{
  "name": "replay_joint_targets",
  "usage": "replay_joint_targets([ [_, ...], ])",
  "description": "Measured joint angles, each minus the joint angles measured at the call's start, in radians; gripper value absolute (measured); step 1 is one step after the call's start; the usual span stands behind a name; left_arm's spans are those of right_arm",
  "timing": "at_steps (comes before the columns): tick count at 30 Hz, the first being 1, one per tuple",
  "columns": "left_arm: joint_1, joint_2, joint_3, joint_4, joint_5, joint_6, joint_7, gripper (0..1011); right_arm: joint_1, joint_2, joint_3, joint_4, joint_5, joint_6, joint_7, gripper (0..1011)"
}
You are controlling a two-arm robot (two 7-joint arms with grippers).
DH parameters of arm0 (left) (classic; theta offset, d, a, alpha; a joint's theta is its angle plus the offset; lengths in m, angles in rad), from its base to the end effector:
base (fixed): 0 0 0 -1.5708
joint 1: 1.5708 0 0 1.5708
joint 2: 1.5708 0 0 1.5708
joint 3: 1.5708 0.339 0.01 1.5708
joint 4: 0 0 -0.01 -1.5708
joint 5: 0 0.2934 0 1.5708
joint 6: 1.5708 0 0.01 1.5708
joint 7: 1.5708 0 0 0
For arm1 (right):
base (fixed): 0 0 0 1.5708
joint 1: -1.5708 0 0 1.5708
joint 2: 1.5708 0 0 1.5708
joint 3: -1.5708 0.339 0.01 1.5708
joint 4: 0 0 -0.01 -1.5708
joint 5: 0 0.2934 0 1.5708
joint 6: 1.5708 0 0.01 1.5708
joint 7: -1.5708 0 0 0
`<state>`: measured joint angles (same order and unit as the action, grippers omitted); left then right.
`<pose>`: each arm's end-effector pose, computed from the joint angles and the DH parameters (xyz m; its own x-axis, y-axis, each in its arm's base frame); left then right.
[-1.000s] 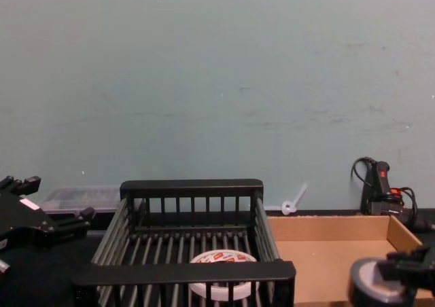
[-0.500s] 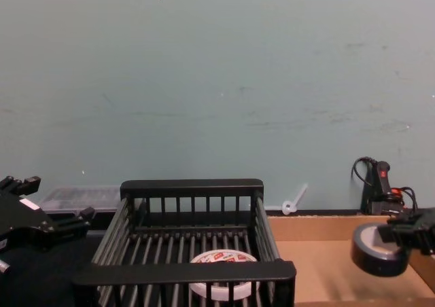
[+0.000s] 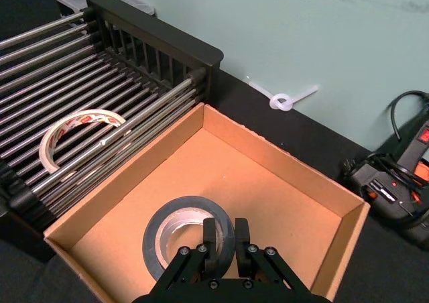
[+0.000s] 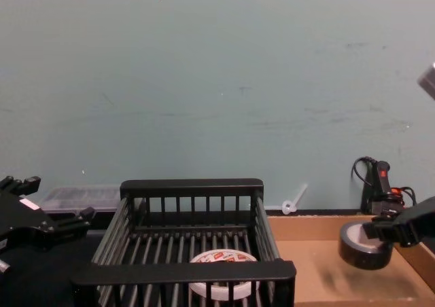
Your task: Pick up the white tape and place it into the black box , Pick up the silver tape and place it into the brown box.
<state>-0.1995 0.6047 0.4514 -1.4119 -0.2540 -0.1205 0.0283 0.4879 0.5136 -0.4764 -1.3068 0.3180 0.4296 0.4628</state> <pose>0.3515 0.1146 -0.3389 0.2922 0.8803 0.3737 -0.9553 0.2872 0.0704 0.4416 -0.0918 -0.2678 0.6247 -0.7724 0.1145 0.7124 0.5038 -0.4886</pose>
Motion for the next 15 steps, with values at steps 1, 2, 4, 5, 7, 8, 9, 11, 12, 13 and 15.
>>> replay_joint_targets([
  [1,0.000,0.000,0.000,0.000,0.000,0.000,0.000,1001,0.012,-0.009,-0.003,0.020,-0.005,-0.003,0.005,169],
  [2,0.000,0.000,0.000,0.000,0.000,0.000,0.000,1001,0.012,-0.009,-0.003,0.020,-0.005,-0.003,0.005,168],
  [4,0.000,0.000,0.000,0.000,0.000,0.000,0.000,1001,0.024,-0.020,-0.007,0.044,-0.013,-0.006,0.010,169],
  [5,0.000,0.000,0.000,0.000,0.000,0.000,0.000,1002,0.032,-0.027,-0.008,0.057,-0.018,-0.009,0.013,169],
  [7,0.000,0.000,0.000,0.000,0.000,0.000,0.000,1001,0.038,-0.033,-0.009,0.069,-0.022,-0.010,0.016,168],
  [8,0.000,0.000,0.000,0.000,0.000,0.000,0.000,1001,0.041,-0.035,-0.010,0.073,-0.025,-0.011,0.017,168],
  [9,0.000,0.000,0.000,0.000,0.000,0.000,0.000,1001,0.044,-0.039,-0.010,0.079,-0.029,-0.012,0.018,169],
  [11,0.000,0.000,0.000,0.000,0.000,0.000,0.000,1001,0.047,-0.042,-0.010,0.083,-0.032,-0.013,0.018,169],
  [12,0.000,0.000,0.000,0.000,0.000,0.000,0.000,1001,0.047,-0.042,-0.010,0.083,-0.032,-0.013,0.018,169],
  [13,0.000,0.000,0.000,0.000,0.000,0.000,0.000,1001,0.047,-0.041,-0.010,0.083,-0.032,-0.012,0.018,169],
  [15,0.000,0.000,0.000,0.000,0.000,0.000,0.000,1001,0.046,-0.041,-0.010,0.083,-0.032,-0.013,0.018,168],
])
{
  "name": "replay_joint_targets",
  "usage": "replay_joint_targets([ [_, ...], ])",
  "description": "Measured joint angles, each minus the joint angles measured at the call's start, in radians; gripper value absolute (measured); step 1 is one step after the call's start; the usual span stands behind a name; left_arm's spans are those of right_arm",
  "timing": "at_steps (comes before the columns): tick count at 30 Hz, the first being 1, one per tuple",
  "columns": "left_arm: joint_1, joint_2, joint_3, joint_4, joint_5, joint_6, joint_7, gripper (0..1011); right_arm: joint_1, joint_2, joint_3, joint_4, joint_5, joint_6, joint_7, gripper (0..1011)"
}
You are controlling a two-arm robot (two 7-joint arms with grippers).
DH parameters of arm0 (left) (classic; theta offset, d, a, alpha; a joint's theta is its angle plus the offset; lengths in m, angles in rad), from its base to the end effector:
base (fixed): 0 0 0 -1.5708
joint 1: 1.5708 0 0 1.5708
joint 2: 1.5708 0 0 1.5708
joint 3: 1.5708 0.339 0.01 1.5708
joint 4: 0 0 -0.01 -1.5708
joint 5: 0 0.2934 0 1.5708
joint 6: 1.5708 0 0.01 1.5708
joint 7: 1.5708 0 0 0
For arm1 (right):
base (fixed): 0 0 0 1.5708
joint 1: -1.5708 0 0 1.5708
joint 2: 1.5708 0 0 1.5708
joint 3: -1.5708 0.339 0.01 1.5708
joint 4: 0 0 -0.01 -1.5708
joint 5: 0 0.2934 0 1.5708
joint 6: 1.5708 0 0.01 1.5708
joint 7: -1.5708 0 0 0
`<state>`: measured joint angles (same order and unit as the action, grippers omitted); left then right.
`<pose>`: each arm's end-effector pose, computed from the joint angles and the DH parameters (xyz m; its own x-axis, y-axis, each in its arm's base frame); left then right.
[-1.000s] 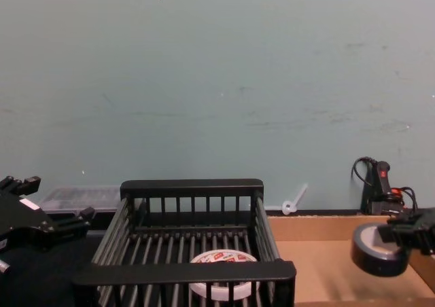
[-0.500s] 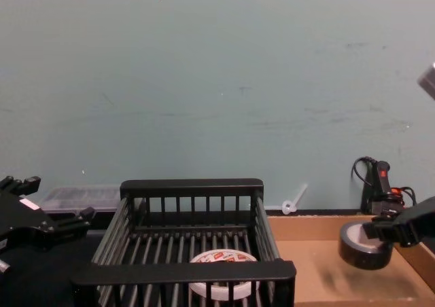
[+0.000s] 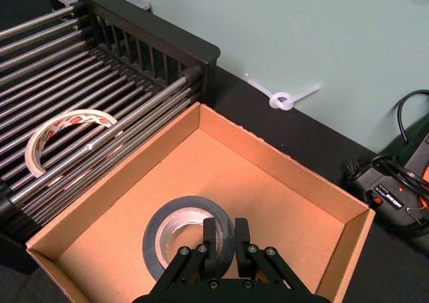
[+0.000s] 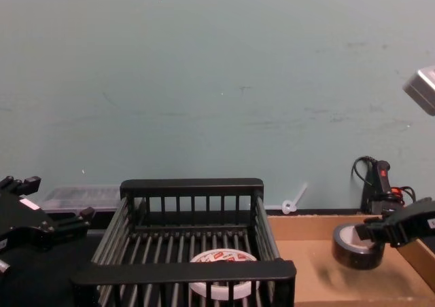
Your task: Pick up the white tape and place it into the black box , Pick up the silver tape and place it into the brown box.
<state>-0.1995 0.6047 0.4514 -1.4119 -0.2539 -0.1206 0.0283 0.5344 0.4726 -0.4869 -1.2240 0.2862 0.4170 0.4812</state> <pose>0.3515 0.1146 -0.3389 0.2923 0.8803 0.3738 -0.9553 0.2873 0.0703 0.4579 -0.0854 -0.2719 0.6252 -0.7722 0.1132 0.7075 0.4995 -0.4999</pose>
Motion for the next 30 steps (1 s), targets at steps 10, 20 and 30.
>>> replay_joint_targets([
  [10,0.000,0.000,0.000,0.000,0.000,0.000,0.000,1001,-0.001,0.001,0.000,-0.002,0.001,0.000,0.000,169],
  [20,0.000,0.000,0.000,0.000,0.000,0.000,0.000,1002,-0.002,0.002,0.000,-0.003,0.003,0.000,0.000,392],
  [30,0.000,0.000,0.000,0.000,0.000,0.000,0.000,1002,-0.002,0.002,0.000,-0.004,0.004,0.001,-0.001,703],
])
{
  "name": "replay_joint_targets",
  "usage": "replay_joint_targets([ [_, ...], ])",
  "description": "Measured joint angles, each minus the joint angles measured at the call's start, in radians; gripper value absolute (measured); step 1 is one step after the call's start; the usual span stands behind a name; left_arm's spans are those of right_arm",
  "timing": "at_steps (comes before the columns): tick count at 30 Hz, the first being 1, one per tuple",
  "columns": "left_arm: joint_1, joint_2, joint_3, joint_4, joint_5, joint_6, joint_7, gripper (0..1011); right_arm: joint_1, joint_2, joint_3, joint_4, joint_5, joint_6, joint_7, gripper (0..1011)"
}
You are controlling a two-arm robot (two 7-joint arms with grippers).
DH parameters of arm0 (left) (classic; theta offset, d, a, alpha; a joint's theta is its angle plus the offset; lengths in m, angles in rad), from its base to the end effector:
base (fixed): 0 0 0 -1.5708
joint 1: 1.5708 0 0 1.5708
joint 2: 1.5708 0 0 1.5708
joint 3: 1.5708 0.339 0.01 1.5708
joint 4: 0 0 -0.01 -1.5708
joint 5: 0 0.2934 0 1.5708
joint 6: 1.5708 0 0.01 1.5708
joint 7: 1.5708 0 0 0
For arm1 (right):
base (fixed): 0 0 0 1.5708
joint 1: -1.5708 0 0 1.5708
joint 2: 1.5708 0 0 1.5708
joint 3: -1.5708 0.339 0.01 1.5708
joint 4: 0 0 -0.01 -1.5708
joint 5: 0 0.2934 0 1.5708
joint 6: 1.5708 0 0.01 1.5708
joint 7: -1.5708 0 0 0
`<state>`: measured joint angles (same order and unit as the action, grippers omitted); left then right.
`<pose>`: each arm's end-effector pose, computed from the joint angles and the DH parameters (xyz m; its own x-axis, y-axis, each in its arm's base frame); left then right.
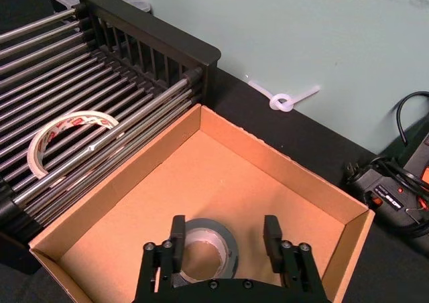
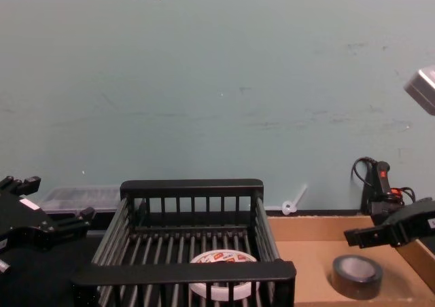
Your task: Pick up the white tape and place it into the black box , Pick up the silver tape and place it into the brown box.
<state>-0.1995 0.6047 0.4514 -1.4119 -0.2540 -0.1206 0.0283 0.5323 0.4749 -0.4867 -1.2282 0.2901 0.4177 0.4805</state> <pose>0.3515 0.1146 -0.3389 0.2922 0.8803 0.3737 -0.9553 0.2873 0.0703 0.4571 -0.0858 -0.2716 0.6254 -0.7723 0.1114 0.7074 0.5009 -0.4987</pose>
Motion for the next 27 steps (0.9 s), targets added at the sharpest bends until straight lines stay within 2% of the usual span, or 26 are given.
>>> replay_joint_targets([
  [2,0.000,0.000,0.000,0.000,0.000,0.000,0.000,1002,0.000,0.000,0.000,0.000,0.000,0.000,0.000,778],
  [5,0.000,0.000,0.000,0.000,0.000,0.000,0.000,1001,0.000,0.000,0.000,0.000,0.000,0.000,0.000,833],
  [6,0.000,0.000,0.000,0.000,0.000,0.000,0.000,1001,0.000,0.000,0.000,0.000,0.000,0.000,0.000,886],
  [11,0.000,0.000,0.000,0.000,0.000,0.000,0.000,1001,0.000,0.000,0.000,0.000,0.000,0.000,0.000,995],
  [27,0.000,0.000,0.000,0.000,0.000,0.000,0.000,1001,-0.003,-0.002,0.003,-0.002,0.000,-0.002,0.000,1002],
])
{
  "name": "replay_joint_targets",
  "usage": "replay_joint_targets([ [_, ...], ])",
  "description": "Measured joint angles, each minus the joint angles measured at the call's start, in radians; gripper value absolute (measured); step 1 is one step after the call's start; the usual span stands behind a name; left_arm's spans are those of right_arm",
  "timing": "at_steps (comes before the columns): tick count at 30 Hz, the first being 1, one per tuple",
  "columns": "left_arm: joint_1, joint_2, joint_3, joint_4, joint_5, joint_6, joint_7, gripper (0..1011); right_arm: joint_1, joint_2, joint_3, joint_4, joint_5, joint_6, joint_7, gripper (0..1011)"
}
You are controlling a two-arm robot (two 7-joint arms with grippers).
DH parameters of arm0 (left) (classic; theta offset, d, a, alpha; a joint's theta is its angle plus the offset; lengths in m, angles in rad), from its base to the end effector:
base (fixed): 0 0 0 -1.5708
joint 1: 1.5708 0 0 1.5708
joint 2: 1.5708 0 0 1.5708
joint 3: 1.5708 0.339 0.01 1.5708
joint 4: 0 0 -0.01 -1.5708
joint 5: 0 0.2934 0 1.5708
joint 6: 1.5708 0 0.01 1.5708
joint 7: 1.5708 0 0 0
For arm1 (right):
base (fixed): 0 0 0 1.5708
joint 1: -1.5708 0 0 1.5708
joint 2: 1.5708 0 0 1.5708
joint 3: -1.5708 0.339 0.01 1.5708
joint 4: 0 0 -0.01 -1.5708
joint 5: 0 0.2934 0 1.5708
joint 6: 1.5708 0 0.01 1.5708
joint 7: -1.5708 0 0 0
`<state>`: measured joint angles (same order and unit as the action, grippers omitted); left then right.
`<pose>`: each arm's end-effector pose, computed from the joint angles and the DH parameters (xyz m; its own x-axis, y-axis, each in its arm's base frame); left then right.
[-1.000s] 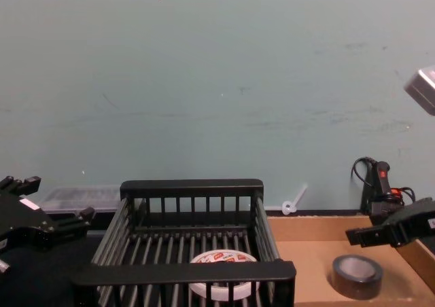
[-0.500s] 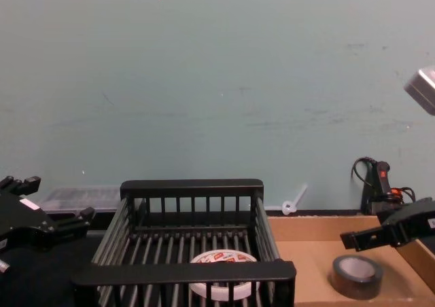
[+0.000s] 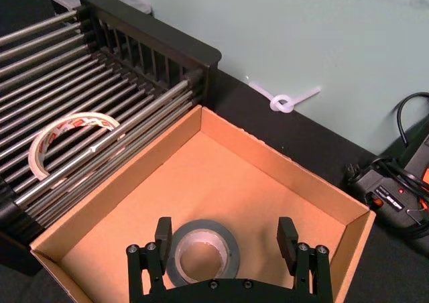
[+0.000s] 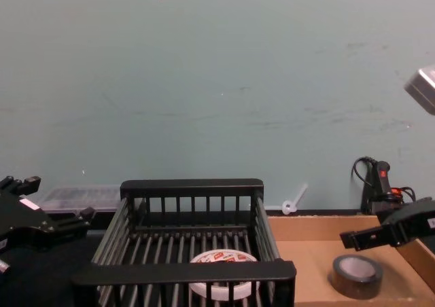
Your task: Pick up the white tape and place it into the black box , Pick up the silver tape and place it into the brown box.
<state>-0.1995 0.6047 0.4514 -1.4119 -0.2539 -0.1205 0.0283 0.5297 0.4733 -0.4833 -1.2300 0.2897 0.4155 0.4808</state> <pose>0.3515 0.1146 -0.3389 0.2923 0.8803 0.3738 -0.9553 0.2873 0.0704 0.4567 -0.0855 -0.2719 0.6253 -0.7726 0.1102 0.7084 0.5028 -0.4953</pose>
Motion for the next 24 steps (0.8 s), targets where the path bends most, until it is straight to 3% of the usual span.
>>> replay_joint_targets([
  [7,0.000,0.000,0.000,0.000,0.000,0.000,0.000,1001,-0.051,-0.008,0.037,-0.054,-0.006,-0.044,-0.053,1002],
  [18,0.000,0.000,0.000,0.000,0.000,0.000,0.000,1001,-0.237,-0.045,0.132,-0.202,-0.051,-0.160,-0.260,1002],
  [24,0.000,0.000,0.000,0.000,0.000,0.000,0.000,1001,-0.330,-0.069,0.162,-0.241,-0.092,-0.226,-0.354,1003],
])
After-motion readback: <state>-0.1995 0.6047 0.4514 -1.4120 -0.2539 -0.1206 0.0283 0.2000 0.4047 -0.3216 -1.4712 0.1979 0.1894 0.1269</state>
